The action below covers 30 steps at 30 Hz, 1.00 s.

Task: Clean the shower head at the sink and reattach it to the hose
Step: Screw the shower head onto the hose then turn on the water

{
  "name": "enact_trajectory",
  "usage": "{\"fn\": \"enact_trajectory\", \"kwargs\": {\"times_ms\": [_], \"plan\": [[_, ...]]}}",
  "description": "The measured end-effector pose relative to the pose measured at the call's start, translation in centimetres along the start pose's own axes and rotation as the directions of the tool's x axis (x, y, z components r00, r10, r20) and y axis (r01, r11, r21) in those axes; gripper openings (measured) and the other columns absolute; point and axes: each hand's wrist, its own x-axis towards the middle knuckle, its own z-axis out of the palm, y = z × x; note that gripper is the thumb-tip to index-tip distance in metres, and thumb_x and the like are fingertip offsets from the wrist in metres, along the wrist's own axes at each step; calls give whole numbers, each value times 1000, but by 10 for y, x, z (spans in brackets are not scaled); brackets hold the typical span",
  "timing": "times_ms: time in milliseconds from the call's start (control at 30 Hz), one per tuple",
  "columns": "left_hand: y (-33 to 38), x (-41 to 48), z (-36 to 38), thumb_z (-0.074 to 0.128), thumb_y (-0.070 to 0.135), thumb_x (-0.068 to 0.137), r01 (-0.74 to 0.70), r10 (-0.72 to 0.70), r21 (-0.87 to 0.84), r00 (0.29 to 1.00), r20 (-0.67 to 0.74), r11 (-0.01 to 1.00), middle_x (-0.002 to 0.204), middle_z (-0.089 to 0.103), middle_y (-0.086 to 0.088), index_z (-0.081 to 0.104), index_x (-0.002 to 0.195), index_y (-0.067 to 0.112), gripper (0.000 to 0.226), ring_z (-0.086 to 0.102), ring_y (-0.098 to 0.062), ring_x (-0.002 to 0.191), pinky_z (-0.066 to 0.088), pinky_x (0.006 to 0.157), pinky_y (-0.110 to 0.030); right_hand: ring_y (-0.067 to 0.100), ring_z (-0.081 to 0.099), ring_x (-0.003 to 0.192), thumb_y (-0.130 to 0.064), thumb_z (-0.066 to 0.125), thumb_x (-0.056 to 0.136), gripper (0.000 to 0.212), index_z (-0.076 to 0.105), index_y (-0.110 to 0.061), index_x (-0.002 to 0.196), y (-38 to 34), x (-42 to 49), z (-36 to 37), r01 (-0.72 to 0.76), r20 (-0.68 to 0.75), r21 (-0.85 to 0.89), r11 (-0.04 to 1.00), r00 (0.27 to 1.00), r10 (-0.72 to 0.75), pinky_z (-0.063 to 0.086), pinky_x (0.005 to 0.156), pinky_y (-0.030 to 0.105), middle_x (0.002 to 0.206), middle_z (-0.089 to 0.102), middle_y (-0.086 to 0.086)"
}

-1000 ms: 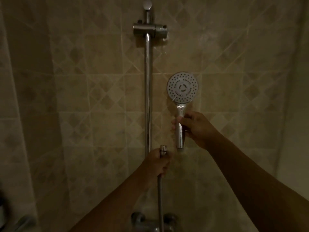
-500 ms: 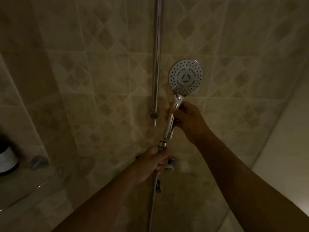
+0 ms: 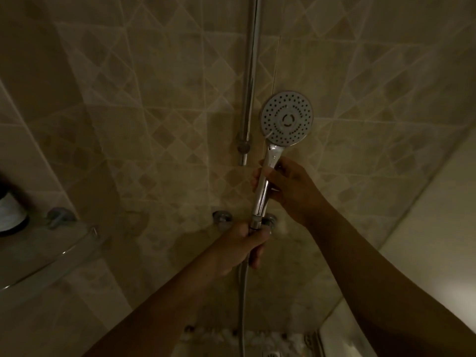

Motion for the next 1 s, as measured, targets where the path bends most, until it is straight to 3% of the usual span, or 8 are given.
{"fn": "enact_trajectory", "kwargs": {"times_ms": [167, 300, 400, 500, 633, 733, 933, 1000], "plan": [[-29, -6, 4, 54, 29, 102, 87, -84, -97, 996, 31, 992, 55, 36, 8, 45, 76, 20, 28, 33, -8, 44, 34, 45, -24, 27, 69, 92, -13, 54, 99, 24, 55, 4, 117, 24, -11, -6, -58, 9, -31, 998, 998, 59, 58, 83, 45, 98, 69, 14], [-46, -7, 10, 62, 39, 91, 140, -139, -217, 990, 16, 966, 55, 34, 8, 45, 76, 20, 29, 31, -7, 42, 29, 42, -23, 24, 69, 90, -12, 53, 99, 20, 55, -1, 116, 39, -17, -9, -118, 32, 22, 993, 993, 117, 58, 76, 37, 101, 66, 16], [-54, -8, 7, 62, 45, 87, 223, -185, -385, 974, 133, 896, 59, 31, 4, 49, 80, 17, 32, 28, -9, 44, 29, 44, -24, 26, 69, 89, -9, 54, 98, 16, 55, -7, 114, 45, -19, -13, -153, 82, 77, 985, 986, 146, 57, 72, 35, 96, 67, 12], [-59, -11, 1, 60, 47, 87, 315, -206, -531, 944, 256, 786, 62, 37, 2, 59, 84, 15, 32, 32, -11, 47, 36, 48, -27, 32, 69, 94, -9, 54, 97, 22, 52, -9, 119, 52, -20, -15, -211, 161, 199, 957, 970, 181, 57, 77, 45, 94, 69, 9], [-66, -17, -3, 55, 42, 93, 210, -140, -477, 974, 179, 854, 64, 42, 4, 56, 95, 11, 31, 36, -9, 50, 40, 50, -26, 34, 71, 95, -5, 49, 99, 18, 49, -9, 117, 59, -19, -13, -252, 173, 286, 925, 963, 209, 58, 76, 47, 96, 70, 11], [-69, -19, 2, 51, 45, 94, 125, -108, -384, 992, 64, 915, 62, 41, 8, 51, 98, 9, 36, 34, -6, 47, 37, 47, -22, 31, 69, 92, -5, 48, 100, 19, 48, -10, 118, 63, -20, -10, -241, 171, 344, 907, 966, 192, 56, 86, 54, 98, 67, 14], [-72, -21, 8, 59, 41, 91, 212, -81, -652, 971, 226, 728, 61, 32, 4, 57, 94, 11, 30, 29, -6, 43, 32, 43, -22, 20, 57, 78, -7, 44, 99, 15, 46, -13, 113, 60, -21, -4, -296, 300, 473, 830, 940, 164, 53, 75, 37, 85, 56, 8], [-73, -21, 11, 58, 41, 91, 196, -70, -673, 975, 210, 714, 61, 33, 3, 56, 95, 10, 31, 29, -6, 44, 31, 44, -23, 19, 56, 77, -7, 43, 99, 14, 46, -13, 112, 61, -21, -3, -298, 309, 480, 825, 938, 159, 52, 75, 36, 85, 54, 8]]}}
